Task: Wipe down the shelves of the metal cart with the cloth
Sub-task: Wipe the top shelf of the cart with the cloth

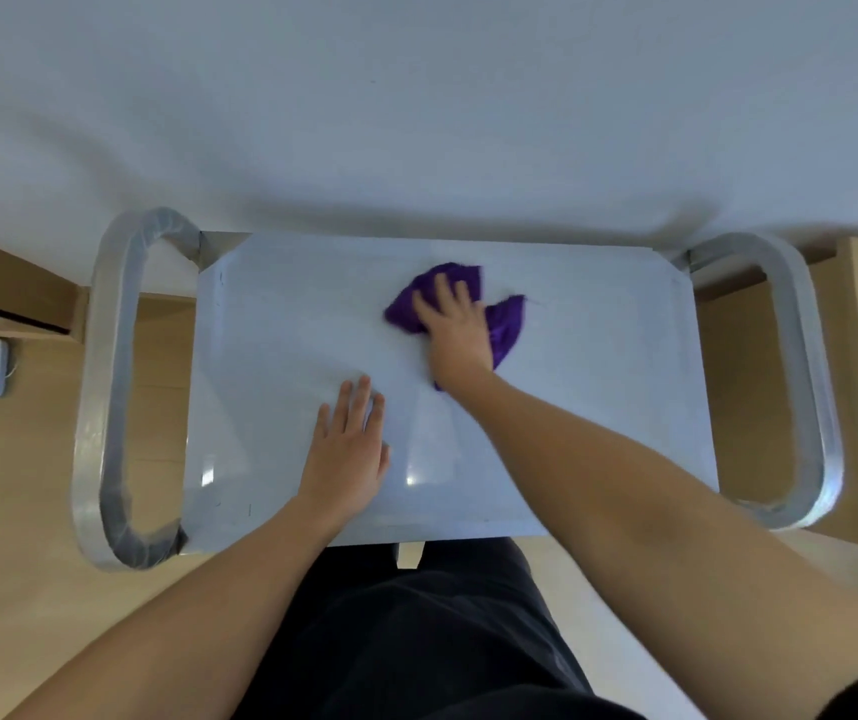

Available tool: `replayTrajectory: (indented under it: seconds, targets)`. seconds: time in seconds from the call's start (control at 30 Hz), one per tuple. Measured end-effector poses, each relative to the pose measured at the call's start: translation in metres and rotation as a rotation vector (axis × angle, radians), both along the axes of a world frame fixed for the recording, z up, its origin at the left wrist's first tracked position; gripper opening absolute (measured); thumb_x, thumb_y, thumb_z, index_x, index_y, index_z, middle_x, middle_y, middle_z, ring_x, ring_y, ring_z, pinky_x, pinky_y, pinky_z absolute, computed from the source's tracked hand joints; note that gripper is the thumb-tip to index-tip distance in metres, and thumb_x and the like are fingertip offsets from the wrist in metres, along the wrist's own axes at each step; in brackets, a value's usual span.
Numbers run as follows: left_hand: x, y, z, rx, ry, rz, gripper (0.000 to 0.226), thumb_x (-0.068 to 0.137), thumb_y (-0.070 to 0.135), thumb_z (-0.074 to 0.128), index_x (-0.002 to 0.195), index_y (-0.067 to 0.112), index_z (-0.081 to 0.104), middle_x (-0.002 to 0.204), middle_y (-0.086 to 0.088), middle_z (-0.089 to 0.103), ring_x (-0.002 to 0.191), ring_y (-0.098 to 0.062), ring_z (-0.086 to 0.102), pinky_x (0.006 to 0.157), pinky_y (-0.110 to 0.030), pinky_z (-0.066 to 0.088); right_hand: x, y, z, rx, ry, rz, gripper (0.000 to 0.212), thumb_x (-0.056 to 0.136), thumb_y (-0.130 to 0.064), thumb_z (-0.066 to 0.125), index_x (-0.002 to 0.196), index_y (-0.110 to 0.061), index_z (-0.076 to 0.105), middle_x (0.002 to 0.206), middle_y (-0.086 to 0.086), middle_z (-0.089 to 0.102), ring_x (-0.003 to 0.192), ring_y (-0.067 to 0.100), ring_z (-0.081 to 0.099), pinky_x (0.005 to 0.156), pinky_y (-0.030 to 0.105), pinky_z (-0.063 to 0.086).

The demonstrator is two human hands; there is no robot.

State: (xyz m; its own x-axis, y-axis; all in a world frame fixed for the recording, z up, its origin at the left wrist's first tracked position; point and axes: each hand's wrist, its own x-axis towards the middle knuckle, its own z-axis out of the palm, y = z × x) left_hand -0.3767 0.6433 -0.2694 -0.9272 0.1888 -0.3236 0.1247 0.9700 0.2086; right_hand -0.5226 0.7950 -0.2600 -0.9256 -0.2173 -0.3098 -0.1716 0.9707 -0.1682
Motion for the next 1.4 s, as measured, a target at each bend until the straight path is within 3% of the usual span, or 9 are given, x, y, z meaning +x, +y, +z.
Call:
replayTrajectory:
  seconds: [0.23, 0.5, 0.63, 0.73, 0.9, 1.03, 1.2, 1.3, 1.4]
  targets:
    - [-0.014, 0.047, 0.013, 0.019, 0.072, -0.069, 0.057, 0.080, 0.018, 0.067, 0.133, 0.004, 0.052, 0.149, -0.021, 0.037, 0.136, -0.040, 0.038, 0.101, -0.051, 0.044, -0.008, 0.064, 0.000, -0.093, 0.012, 0.078, 0.075, 0.090, -0.001, 0.055, 0.152, -0.028, 0.022, 0.162, 0.001, 0.009, 0.149, 0.026, 0.007, 0.121, 0.044, 0.016]
    - [-0.032, 0.136, 0.019, 0.124, 0.034, -0.144, 0.052, 0.081, 0.022, 0.070, 0.130, 0.009, 0.056, 0.148, -0.017, 0.041, 0.134, -0.036, 0.042, 0.096, -0.047, 0.049, -0.025, 0.229, 0.003, -0.101, -0.009, -0.298, 0.063, 0.096, -0.002, 0.040, 0.151, -0.029, 0.025, 0.162, 0.001, 0.010, 0.149, 0.024, 0.010, 0.120, 0.040, 0.019]
    - [-0.031, 0.160, 0.015, 0.074, -0.013, -0.129, 0.050, 0.070, 0.024, 0.081, 0.114, 0.008, 0.064, 0.140, -0.019, 0.049, 0.126, -0.037, 0.051, 0.080, -0.045, 0.057, -0.038, 0.270, -0.001, -0.130, -0.010, -0.475, 0.056, 0.097, -0.005, 0.039, 0.149, -0.023, 0.032, 0.161, 0.011, 0.012, 0.147, 0.035, 0.013, 0.117, 0.046, 0.024]
    - [-0.028, 0.169, 0.012, 0.047, 0.012, -0.081, 0.051, 0.064, 0.022, 0.085, 0.109, 0.007, 0.065, 0.138, -0.020, 0.051, 0.124, -0.040, 0.052, 0.080, -0.044, 0.056, -0.038, 0.240, 0.001, 0.010, 0.005, -0.333, 0.071, 0.087, -0.005, 0.055, 0.151, -0.019, 0.027, 0.161, 0.015, 0.009, 0.146, 0.042, 0.008, 0.120, 0.046, 0.014]
    - [-0.025, 0.182, 0.009, 0.030, 0.029, 0.009, 0.051, 0.067, 0.021, 0.083, 0.112, 0.008, 0.062, 0.141, -0.019, 0.048, 0.128, -0.042, 0.047, 0.086, -0.048, 0.054, -0.011, 0.184, -0.010, -0.229, 0.014, 0.145, 0.077, 0.081, 0.010, 0.055, 0.149, -0.019, 0.033, 0.161, 0.009, 0.015, 0.148, 0.036, 0.006, 0.120, 0.048, 0.015]
    - [-0.026, 0.190, 0.010, 0.015, 0.044, 0.027, 0.051, 0.068, 0.019, 0.082, 0.113, 0.007, 0.060, 0.140, -0.020, 0.048, 0.128, -0.042, 0.047, 0.085, -0.047, 0.054, -0.038, 0.238, -0.013, -0.280, 0.047, 0.012, 0.068, 0.086, 0.009, 0.045, 0.149, -0.015, 0.034, 0.160, 0.008, 0.021, 0.148, 0.028, 0.014, 0.120, 0.039, 0.019]
    - [-0.024, 0.199, 0.008, -0.028, 0.028, 0.042, 0.048, 0.072, 0.018, 0.079, 0.115, 0.006, 0.059, 0.141, -0.020, 0.047, 0.129, -0.042, 0.045, 0.085, -0.046, 0.055, -0.055, 0.308, -0.007, -0.049, 0.058, -0.241, 0.069, 0.088, 0.002, 0.049, 0.152, -0.014, 0.025, 0.161, 0.013, 0.013, 0.148, 0.033, 0.008, 0.122, 0.040, 0.010]
    - [-0.024, 0.203, 0.009, -0.070, 0.008, 0.051, 0.048, 0.072, 0.019, 0.080, 0.114, 0.006, 0.061, 0.139, -0.021, 0.048, 0.127, -0.044, 0.047, 0.082, -0.045, 0.056, -0.036, 0.268, 0.002, 0.011, 0.075, -0.132, 0.078, 0.084, -0.006, 0.058, 0.153, -0.016, 0.021, 0.161, 0.014, 0.008, 0.148, 0.035, 0.005, 0.122, 0.041, 0.005]
    - [-0.026, 0.203, 0.008, -0.080, -0.012, 0.050, 0.048, 0.071, 0.019, 0.081, 0.113, 0.006, 0.060, 0.138, -0.022, 0.049, 0.125, -0.045, 0.049, 0.076, -0.044, 0.058, -0.005, 0.215, -0.005, -0.157, 0.025, 0.102, 0.084, 0.079, -0.001, 0.065, 0.151, -0.016, 0.025, 0.161, 0.013, 0.010, 0.148, 0.037, 0.005, 0.122, 0.042, 0.006]
